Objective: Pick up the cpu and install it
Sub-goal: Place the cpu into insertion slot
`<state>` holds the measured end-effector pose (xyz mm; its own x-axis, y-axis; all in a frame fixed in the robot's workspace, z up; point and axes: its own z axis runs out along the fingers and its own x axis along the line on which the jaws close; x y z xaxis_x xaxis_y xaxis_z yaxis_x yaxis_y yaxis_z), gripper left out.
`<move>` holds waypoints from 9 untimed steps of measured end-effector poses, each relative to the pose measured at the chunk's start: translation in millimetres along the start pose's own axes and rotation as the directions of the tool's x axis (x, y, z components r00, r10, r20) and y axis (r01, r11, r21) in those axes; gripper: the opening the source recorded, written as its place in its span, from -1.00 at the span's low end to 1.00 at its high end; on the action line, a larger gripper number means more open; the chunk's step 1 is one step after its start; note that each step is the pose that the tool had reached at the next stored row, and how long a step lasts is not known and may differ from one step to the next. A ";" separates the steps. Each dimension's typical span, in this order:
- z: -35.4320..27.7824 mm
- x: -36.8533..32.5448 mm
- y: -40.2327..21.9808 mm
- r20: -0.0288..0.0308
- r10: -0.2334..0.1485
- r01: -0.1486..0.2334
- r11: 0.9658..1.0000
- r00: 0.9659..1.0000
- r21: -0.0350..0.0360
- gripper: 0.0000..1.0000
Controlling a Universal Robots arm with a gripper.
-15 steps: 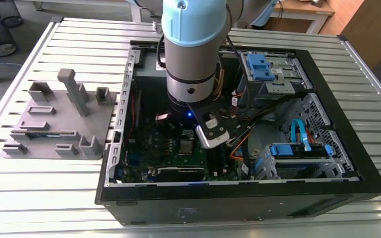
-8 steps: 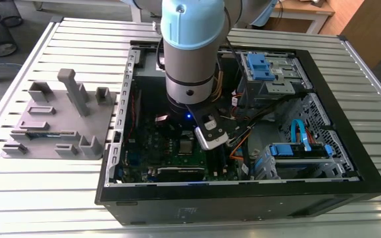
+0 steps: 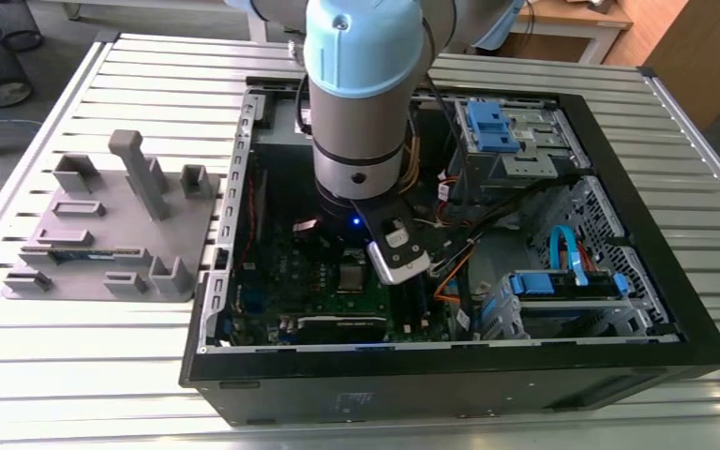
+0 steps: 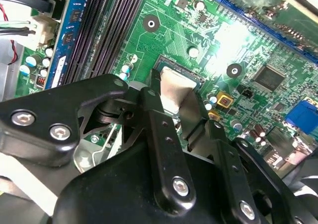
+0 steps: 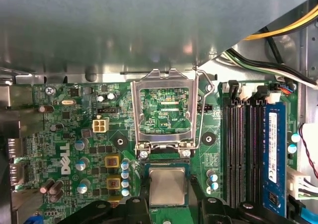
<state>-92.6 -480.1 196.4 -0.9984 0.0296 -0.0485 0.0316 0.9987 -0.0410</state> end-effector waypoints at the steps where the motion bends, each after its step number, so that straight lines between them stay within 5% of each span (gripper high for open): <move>1: 0.6 0.0 0.0 0.000 0.000 0.000 1.000 1.000 0.001 -0.15; 9: 2.9 0.2 0.1 0.000 0.000 0.000 1.000 1.000 0.007 -0.15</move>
<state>-92.6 -480.1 193.5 -0.9984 0.0293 -0.0486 0.0316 0.9984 -0.0475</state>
